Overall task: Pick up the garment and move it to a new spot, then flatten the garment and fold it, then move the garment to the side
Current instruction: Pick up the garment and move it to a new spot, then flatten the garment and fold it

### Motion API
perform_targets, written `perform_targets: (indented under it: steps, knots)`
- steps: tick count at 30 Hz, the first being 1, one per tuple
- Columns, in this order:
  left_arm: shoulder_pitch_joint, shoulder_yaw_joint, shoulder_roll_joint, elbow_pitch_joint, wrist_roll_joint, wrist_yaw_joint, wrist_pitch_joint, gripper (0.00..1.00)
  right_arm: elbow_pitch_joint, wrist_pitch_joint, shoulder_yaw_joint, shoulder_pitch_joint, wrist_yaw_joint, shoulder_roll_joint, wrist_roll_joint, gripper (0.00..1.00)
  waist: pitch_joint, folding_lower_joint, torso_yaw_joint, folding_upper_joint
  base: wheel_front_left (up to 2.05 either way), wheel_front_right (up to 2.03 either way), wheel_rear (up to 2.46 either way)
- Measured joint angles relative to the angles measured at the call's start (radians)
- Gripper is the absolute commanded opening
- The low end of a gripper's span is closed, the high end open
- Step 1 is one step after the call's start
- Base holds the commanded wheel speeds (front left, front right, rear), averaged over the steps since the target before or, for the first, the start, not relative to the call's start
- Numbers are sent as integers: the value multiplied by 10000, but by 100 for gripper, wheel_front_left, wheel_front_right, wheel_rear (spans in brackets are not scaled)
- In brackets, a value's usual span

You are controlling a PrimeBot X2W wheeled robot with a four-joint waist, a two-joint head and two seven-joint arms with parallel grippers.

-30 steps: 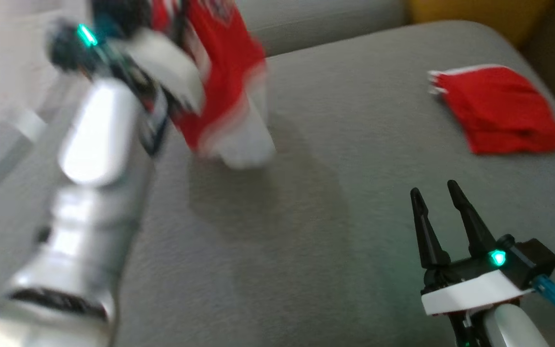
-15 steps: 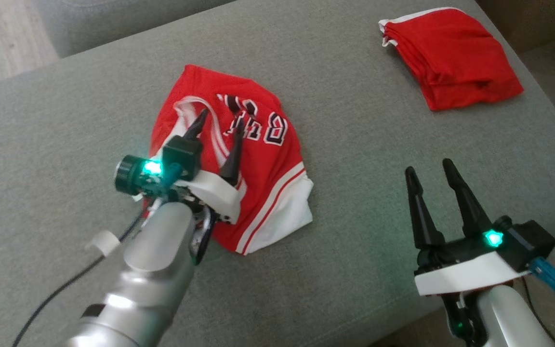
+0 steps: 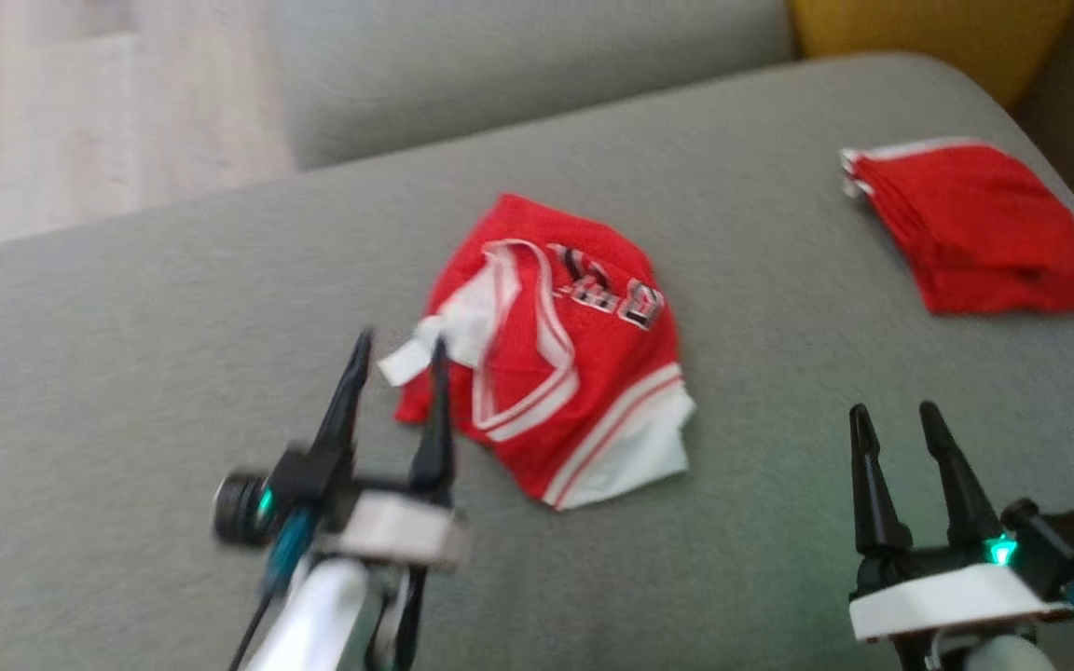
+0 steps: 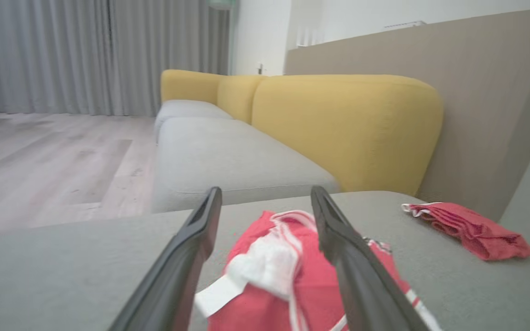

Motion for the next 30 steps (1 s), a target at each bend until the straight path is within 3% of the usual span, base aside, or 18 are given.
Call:
perform_targets:
  steps: [6,14,30]
  knots:
    - [2414,1312,242,-1377,656,278,0,100,6,0,-77,364,0,63,-265,100,-769,0,858,0,0,0,0]
    - [4663,1607,159,-2270,1430,173,0,100,355,0,38,1434,0,59,-732,100,-1518,0,1557,0,0,0,0]
    - [4979,1570,117,-2119,1751,-8,0,100,376,0,349,1499,0,17,-805,100,-1839,2,1734,0,0,0,0]
